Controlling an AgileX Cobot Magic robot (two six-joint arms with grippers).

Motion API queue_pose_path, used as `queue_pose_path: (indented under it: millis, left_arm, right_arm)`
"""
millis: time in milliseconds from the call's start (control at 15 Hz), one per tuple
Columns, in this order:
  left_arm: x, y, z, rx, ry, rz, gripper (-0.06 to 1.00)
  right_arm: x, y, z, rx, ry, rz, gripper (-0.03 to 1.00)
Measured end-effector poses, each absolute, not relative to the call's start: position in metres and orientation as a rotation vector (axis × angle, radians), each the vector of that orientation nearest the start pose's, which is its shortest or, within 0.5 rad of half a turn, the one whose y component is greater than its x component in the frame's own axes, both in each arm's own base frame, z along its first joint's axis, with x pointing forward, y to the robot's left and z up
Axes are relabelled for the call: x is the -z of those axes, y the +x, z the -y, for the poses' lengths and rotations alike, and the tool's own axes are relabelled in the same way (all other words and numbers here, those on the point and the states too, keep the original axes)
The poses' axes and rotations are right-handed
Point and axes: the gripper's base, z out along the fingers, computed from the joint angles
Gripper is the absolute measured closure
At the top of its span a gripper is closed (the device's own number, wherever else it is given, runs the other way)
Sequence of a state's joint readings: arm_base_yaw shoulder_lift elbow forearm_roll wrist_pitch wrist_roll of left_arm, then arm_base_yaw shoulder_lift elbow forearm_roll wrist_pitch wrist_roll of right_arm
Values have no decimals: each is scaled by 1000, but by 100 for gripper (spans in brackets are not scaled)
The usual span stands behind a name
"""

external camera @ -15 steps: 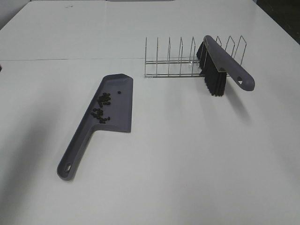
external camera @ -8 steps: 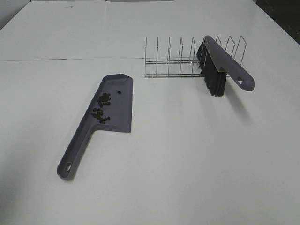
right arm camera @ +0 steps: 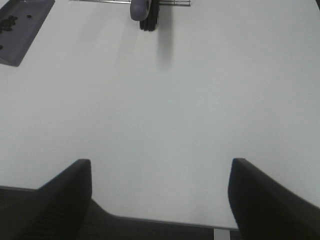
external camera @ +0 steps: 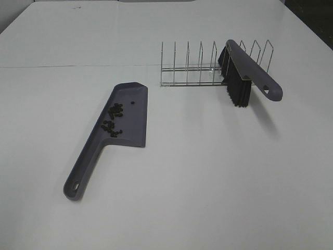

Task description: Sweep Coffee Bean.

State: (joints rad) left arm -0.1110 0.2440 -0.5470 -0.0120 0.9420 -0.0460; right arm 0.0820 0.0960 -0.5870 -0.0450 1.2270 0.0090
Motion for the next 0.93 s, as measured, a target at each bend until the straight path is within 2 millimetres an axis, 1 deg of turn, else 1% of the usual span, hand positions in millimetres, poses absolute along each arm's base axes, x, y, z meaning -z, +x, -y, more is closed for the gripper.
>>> queue_pose_path:
  millis: [133,267,400,533,667,733,933]
  left_arm:
    - [-299,24,6,147,63,-2059,34]
    - [-299,18,7,179,60,-2025,34]
    - [-298,12,7,190,66,-1993,34]
    - [-299,7,8,198,89,-1961,34]
    - [-298,-3,9,222,106,-1924,34]
    - [-294,-8,9,222,129,-1938,34]
    - [-284,-12,10,206,180,-2021,34]
  right_arm:
    - [-281,-17,5,7,-81,-2160,34]
    - [-274,-17,5,2,-90,-2167,34]
    - [-264,-13,0,-61,-134,-2198,34]
    - [-265,-12,0,-55,-164,-2183,34]
    - [-266,-12,0,-45,-179,-2167,34]
    - [-266,-12,0,-44,-181,-2166,34]
    - [-266,-11,0,-44,-181,-2164,34]
